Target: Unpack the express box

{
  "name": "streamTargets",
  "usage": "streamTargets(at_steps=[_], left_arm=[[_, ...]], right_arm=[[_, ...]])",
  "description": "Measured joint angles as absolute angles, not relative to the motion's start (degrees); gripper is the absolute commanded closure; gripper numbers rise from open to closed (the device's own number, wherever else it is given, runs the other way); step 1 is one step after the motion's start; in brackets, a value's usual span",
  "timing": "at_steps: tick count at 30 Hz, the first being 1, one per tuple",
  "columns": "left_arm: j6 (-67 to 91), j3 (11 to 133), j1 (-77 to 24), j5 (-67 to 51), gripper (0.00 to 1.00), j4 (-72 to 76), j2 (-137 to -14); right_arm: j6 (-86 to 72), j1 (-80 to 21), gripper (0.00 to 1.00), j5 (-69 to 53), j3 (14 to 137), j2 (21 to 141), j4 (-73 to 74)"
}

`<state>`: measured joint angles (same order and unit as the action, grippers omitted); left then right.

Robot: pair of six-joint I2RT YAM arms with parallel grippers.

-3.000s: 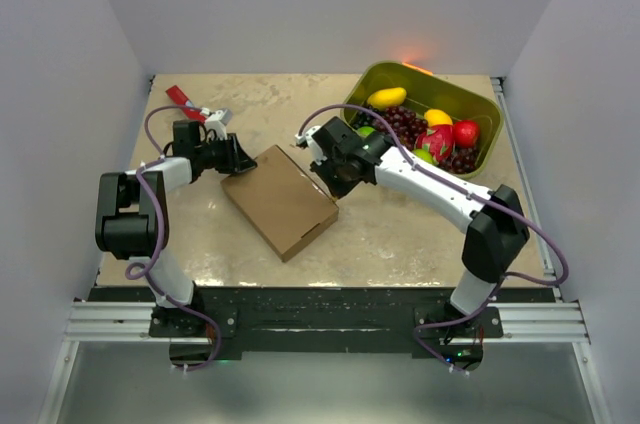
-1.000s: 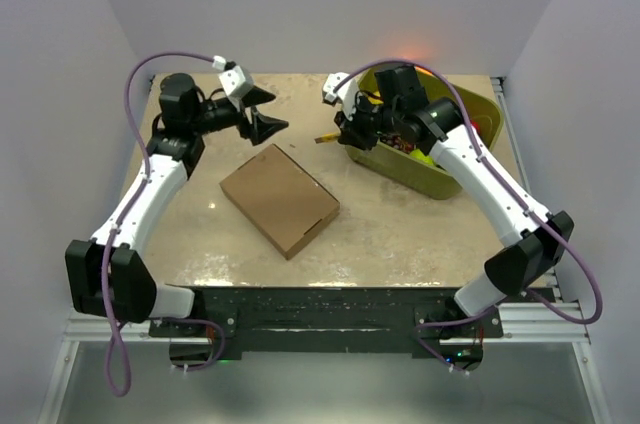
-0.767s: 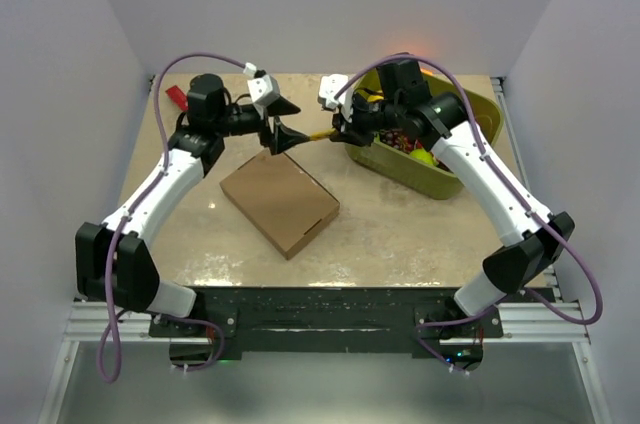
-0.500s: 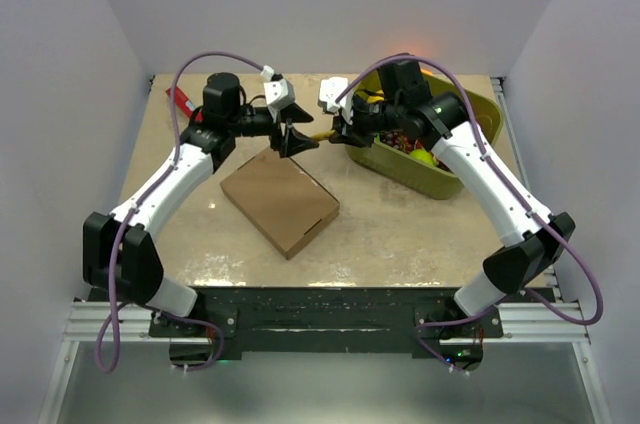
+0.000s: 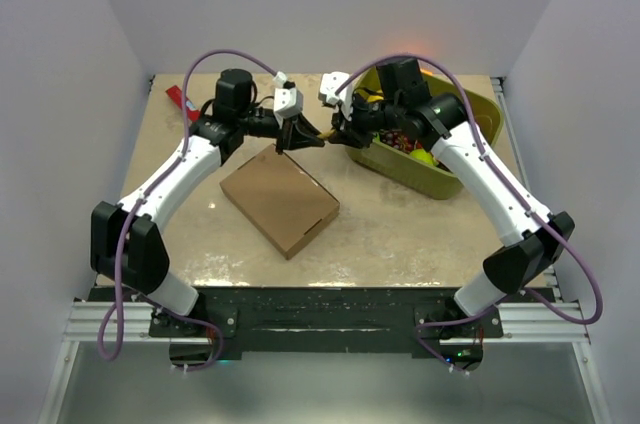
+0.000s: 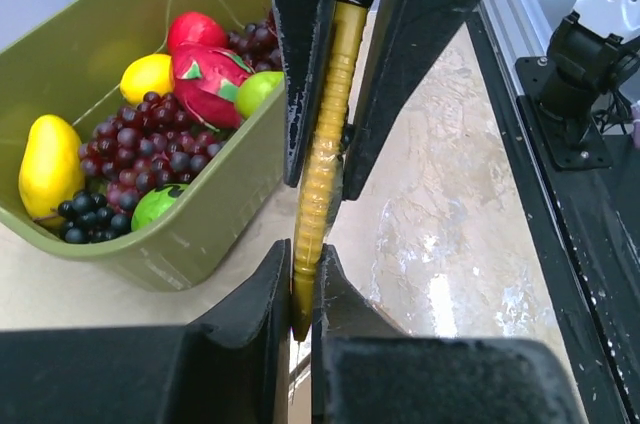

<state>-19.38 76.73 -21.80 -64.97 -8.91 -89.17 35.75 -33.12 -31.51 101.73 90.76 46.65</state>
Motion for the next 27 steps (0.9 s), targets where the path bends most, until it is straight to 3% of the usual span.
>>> streamTargets(at_steps=[3, 6, 18, 27], left_arm=[[-18.8, 77.0, -21.8, -65.4, 1.00, -10.0, -89.3], [-17.1, 77.0, -21.4, -66.0, 1.00, -10.3, -89.5], [4.4, 72.2, -17.7, -70.7, 1.00, 9.8, -92.1], [10.0, 72.2, -17.8, -71.6, 1.00, 16.1, -92.6]], right_arm=[[31.4, -31.8, 0.31, -31.6, 101.8, 90.8, 45.0], [27.2, -29.2, 0.27, -34.7, 102.8, 90.8, 44.2], [18.3, -26.6, 0.32, -46.6, 97.8, 91.1, 37.9], [16.4, -26.6, 0.42, -49.5, 99.3, 94.6, 35.3]])
